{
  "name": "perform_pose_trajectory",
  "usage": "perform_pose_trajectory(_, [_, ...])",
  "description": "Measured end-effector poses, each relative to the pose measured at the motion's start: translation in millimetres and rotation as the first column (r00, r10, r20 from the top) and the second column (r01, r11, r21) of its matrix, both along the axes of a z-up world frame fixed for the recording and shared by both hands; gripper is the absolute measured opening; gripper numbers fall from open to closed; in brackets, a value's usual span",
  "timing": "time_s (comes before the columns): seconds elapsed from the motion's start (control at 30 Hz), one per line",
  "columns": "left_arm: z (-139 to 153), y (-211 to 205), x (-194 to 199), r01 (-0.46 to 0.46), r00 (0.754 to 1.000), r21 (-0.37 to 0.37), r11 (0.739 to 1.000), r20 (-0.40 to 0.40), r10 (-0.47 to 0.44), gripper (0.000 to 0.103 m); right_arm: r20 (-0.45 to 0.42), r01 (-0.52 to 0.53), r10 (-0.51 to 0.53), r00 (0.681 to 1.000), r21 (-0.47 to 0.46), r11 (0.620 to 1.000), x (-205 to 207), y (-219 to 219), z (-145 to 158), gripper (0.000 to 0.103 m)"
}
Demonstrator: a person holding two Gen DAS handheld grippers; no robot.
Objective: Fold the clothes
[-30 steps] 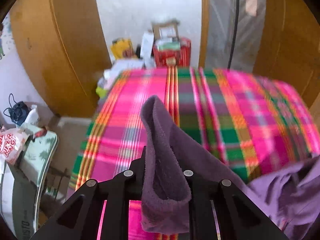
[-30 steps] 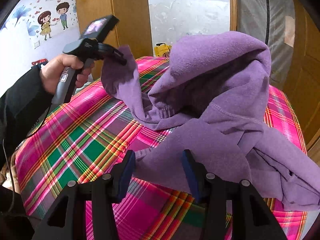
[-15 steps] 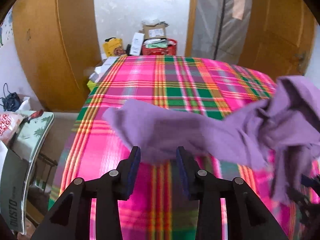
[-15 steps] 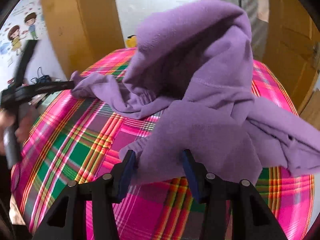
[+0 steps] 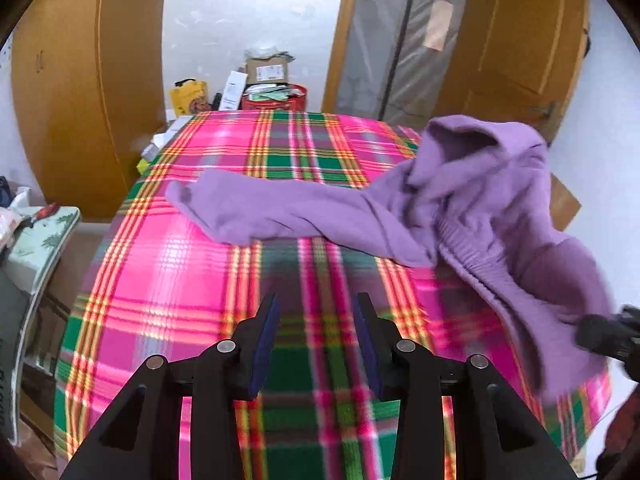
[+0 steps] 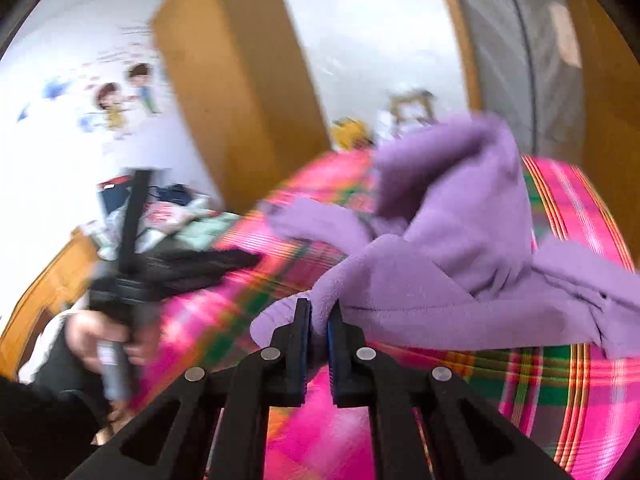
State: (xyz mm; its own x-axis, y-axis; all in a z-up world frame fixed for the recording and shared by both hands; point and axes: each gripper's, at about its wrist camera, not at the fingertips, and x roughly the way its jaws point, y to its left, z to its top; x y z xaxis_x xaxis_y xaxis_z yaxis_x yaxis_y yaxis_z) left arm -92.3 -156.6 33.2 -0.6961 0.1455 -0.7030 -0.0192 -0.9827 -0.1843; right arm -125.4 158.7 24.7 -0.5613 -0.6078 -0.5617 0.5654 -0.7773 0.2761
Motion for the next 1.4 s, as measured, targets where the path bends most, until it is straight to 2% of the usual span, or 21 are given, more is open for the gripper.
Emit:
perform_pose_trajectory(0.1, [-2.8, 1.2, 12.3, 0.008, 1.000, 0.046, 0.999, 0.004, -0.008, 0.040, -0.044, -0.109, 0.106, 0.993, -0.057, 0.992, 33.5, -3.3, 26.0, 0.008])
perform_pose_trajectory(0.17, [-8.2, -0.2, 20.0, 0.005, 1.000, 0.072, 0.997, 0.019, -0.006, 0.040, -0.042, -0.165, 0.163, 0.986, -0.038, 0.986, 49.5, -4.8, 29.1, 0.009])
perform_pose_trajectory(0.27, [-19.8, -2.6, 31.4, -0.001, 0.999, 0.113, 0.994, 0.052, -0.005, 0.040, 0.039, -0.210, 0.209, 0.977, 0.014, 0.978, 54.5, -3.3, 11.0, 0.011])
perform_pose_trajectory(0.33, [-27.0, -2.5, 39.1, -0.001, 0.997, 0.140, 0.990, 0.073, -0.009, 0.040, 0.071, -0.176, 0.170, 0.983, 0.080, 0.981, 57.8, 5.2, -2.7, 0.013])
perform_pose_trajectory(0.37, [-29.5, -0.7, 42.3, 0.003, 0.997, 0.150, 0.989, 0.081, -0.015, 0.040, 0.077, -0.150, 0.142, 0.987, 0.112, 0.982, 58.3, 9.5, -8.1, 0.019])
perform_pose_trajectory(0.4, [-31.9, 1.6, 45.4, 0.007, 0.996, 0.159, 0.987, 0.089, -0.022, 0.040, 0.064, -0.117, 0.109, 0.992, 0.130, 0.985, 58.0, 14.7, -7.9, 0.023])
perform_pose_trajectory(0.43, [-33.7, 4.1, 47.5, 0.015, 0.995, 0.164, 0.986, 0.093, -0.030, 0.040, 0.048, -0.093, 0.087, 0.995, 0.139, 0.986, 57.7, 17.7, -6.2, 0.031])
perform_pose_trajectory(0.47, [-35.2, 7.1, 48.9, 0.026, 0.995, 0.166, 0.986, 0.095, -0.042, 0.040, 0.001, -0.049, 0.050, 0.999, 0.155, 0.987, 57.3, 21.3, 2.5, 0.038])
perform_pose_trajectory(0.5, [-36.7, 11.9, 50.4, 0.041, 0.994, 0.166, 0.985, 0.096, -0.058, 0.040, -0.040, -0.027, 0.035, 0.999, 0.170, 0.985, 55.5, 20.5, 8.3, 0.040])
perform_pose_trajectory(0.57, [-38.1, 20.9, 55.1, 0.072, 0.992, 0.172, 0.982, 0.091, -0.088, 0.040, -0.122, -0.012, 0.039, 0.992, 0.213, 0.977, 45.6, 9.1, 21.8, 0.045])
perform_pose_trajectory(0.63, [-39.6, 24.9, 58.5, 0.086, 0.990, 0.185, 0.979, 0.091, -0.104, 0.040, -0.198, -0.042, 0.102, 0.975, 0.285, 0.958, 37.9, -13.8, 31.5, 0.046])
perform_pose_trajectory(0.73, [-42.3, 22.0, 64.5, 0.073, 0.991, 0.203, 0.977, 0.095, -0.094, 0.040, -0.252, -0.131, 0.241, 0.937, 0.386, 0.913, 26.0, -49.9, 28.3, 0.047])
perform_pose_trajectory(0.8, [-44.9, 15.7, 69.0, 0.047, 0.992, 0.206, 0.977, 0.102, -0.070, 0.040, -0.260, -0.173, 0.325, 0.909, 0.473, 0.864, 9.3, -77.4, 16.9, 0.047])
perform_pose_trajectory(0.93, [-50.3, 1.3, 81.3, -0.004, 0.993, 0.210, 0.978, 0.114, -0.021, 0.040, -0.199, -0.159, 0.348, 0.916, 0.616, 0.772, -34.6, -112.4, -10.9, 0.047])
perform_pose_trajectory(0.97, [-51.3, -1.4, 83.8, -0.013, 0.993, 0.210, 0.978, 0.116, -0.012, 0.040, -0.159, -0.178, 0.359, 0.920, 0.646, 0.742, -43.8, -115.1, -22.2, 0.047])
perform_pose_trajectory(1.1, [-55.2, 2.2, 87.6, -0.005, 0.991, 0.208, 0.978, 0.129, -0.022, 0.040, -0.096, -0.202, 0.376, 0.922, 0.709, 0.676, -59.8, -107.6, -52.4, 0.047])
perform_pose_trajectory(1.13, [-56.2, 5.3, 87.4, 0.003, 0.991, 0.205, 0.979, 0.129, -0.030, 0.040, -0.090, -0.185, 0.344, 0.934, 0.704, 0.686, -66.5, -101.9, -54.0, 0.047])
perform_pose_trajectory(1.2, [-56.0, 15.2, 87.1, 0.036, 0.990, 0.203, 0.979, 0.124, -0.062, 0.040, -0.075, -0.157, 0.282, 0.957, 0.683, 0.714, -78.5, -90.3, -55.5, 0.039])
perform_pose_trajectory(1.23, [-56.5, 20.0, 87.9, 0.055, 0.989, 0.214, 0.975, 0.125, -0.083, 0.040, -0.084, -0.137, 0.254, 0.964, 0.660, 0.739, -80.6, -82.3, -52.0, 0.023])
perform_pose_trajectory(1.27, [-57.2, 24.7, 88.9, 0.074, 0.987, 0.228, 0.971, 0.126, -0.105, 0.040, -0.092, -0.116, 0.225, 0.970, 0.637, 0.762, -82.6, -74.3, -48.4, 0.015])
perform_pose_trajectory(1.4, [-53.6, 47.3, 92.7, 0.171, 0.975, 0.254, 0.952, 0.098, -0.201, 0.040, -0.118, -0.024, 0.099, 0.988, 0.516, 0.856, -88.8, -37.5, -31.9, 0.013])
